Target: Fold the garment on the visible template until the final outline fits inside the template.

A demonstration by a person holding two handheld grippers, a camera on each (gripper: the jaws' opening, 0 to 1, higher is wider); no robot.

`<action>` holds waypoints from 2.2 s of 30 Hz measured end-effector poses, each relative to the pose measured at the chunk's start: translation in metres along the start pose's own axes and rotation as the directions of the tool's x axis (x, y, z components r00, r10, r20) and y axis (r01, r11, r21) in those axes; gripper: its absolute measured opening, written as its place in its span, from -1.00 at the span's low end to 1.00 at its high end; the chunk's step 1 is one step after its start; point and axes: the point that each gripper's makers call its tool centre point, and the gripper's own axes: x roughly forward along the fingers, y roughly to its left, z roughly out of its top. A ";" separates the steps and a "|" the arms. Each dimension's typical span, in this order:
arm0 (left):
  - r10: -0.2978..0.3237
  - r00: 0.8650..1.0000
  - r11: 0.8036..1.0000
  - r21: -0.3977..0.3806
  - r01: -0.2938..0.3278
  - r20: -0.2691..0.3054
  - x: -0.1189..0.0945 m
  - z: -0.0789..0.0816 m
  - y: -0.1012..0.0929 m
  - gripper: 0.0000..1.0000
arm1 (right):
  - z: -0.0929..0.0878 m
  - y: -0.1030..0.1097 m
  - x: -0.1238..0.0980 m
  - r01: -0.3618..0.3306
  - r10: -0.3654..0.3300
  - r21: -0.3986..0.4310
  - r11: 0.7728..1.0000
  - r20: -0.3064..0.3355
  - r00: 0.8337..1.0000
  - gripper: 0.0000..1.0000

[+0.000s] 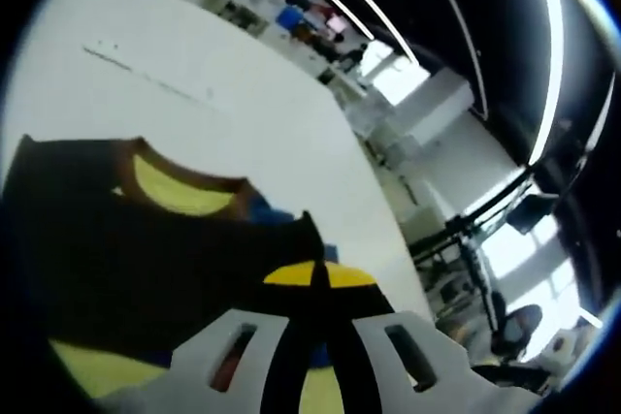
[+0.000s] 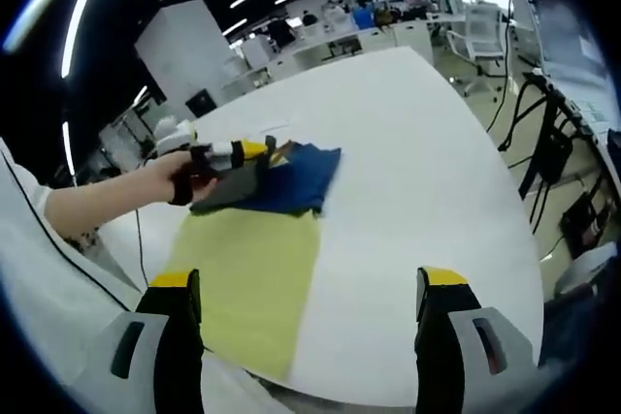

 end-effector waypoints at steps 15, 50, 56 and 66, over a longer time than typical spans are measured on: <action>0.011 0.999 1.000 -0.020 -0.011 -0.042 0.012 -0.023 0.005 -1.00 | -0.013 -0.007 -0.015 0.034 -0.034 0.031 0.999 0.005 0.999 0.83; -0.002 0.996 1.000 -0.032 -0.001 -0.087 0.020 -0.029 0.020 -0.77 | -0.025 -0.006 -0.026 0.083 -0.084 0.076 0.994 0.018 0.996 0.83; 0.001 0.996 0.999 0.040 0.003 -0.090 0.010 -0.024 0.022 -0.67 | -0.023 0.000 -0.020 0.067 -0.068 0.065 0.996 0.014 0.998 0.83; 0.021 0.996 0.994 0.108 -0.012 -0.087 -0.023 -0.011 0.042 -0.47 | -0.012 0.017 0.005 0.006 -0.006 0.018 1.000 -0.002 1.000 0.83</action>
